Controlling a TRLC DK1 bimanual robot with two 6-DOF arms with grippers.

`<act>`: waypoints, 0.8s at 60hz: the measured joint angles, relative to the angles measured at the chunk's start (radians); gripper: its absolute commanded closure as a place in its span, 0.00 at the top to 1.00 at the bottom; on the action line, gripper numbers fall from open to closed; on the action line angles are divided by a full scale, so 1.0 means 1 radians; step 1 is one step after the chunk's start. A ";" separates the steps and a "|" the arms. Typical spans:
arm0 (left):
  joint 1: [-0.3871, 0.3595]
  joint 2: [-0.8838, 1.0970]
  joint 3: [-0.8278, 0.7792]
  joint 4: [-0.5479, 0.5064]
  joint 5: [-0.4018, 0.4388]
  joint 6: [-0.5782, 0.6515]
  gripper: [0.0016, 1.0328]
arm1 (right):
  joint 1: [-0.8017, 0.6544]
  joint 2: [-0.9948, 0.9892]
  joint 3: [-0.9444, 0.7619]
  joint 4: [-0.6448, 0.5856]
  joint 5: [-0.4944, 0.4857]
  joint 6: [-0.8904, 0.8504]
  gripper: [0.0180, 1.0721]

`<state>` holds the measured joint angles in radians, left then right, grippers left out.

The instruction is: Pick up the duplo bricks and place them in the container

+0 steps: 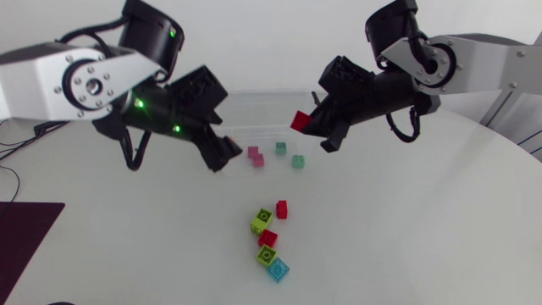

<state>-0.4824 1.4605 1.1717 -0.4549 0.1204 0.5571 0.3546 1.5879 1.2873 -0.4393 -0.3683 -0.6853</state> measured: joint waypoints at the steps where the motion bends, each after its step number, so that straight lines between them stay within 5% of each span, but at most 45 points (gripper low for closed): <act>1: -0.004 -0.006 -0.027 -0.001 0.007 0.014 0.95 | -0.001 0.010 0.009 0.014 0.002 0.010 0.26; 19: -0.013 -0.015 -0.272 0.050 0.067 0.189 0.95 | -0.016 0.248 0.253 0.142 0.066 0.192 0.28; 22: -0.018 -0.003 -0.284 0.080 0.066 0.209 0.95 | -0.016 0.289 0.296 0.161 0.082 0.211 0.46; 24: -0.025 0.014 -0.290 0.102 0.067 0.225 0.95 | -0.016 0.321 0.327 0.169 0.102 0.225 0.72; 27: -0.042 0.050 -0.292 0.128 0.066 0.235 0.95 | -0.016 0.357 0.359 0.181 0.130 0.245 0.95; 37: -0.103 0.175 -0.249 0.112 0.066 0.200 0.95 | -0.033 0.304 0.279 0.265 0.154 0.291 0.95; 48: -0.158 0.263 -0.080 -0.016 -0.002 0.020 0.93 | -0.167 -0.068 -0.049 0.341 0.085 0.303 0.95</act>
<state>-0.6399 1.7233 1.0916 -0.4709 0.1184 0.5770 0.1875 1.5196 1.2385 -0.0982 -0.2832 -0.3820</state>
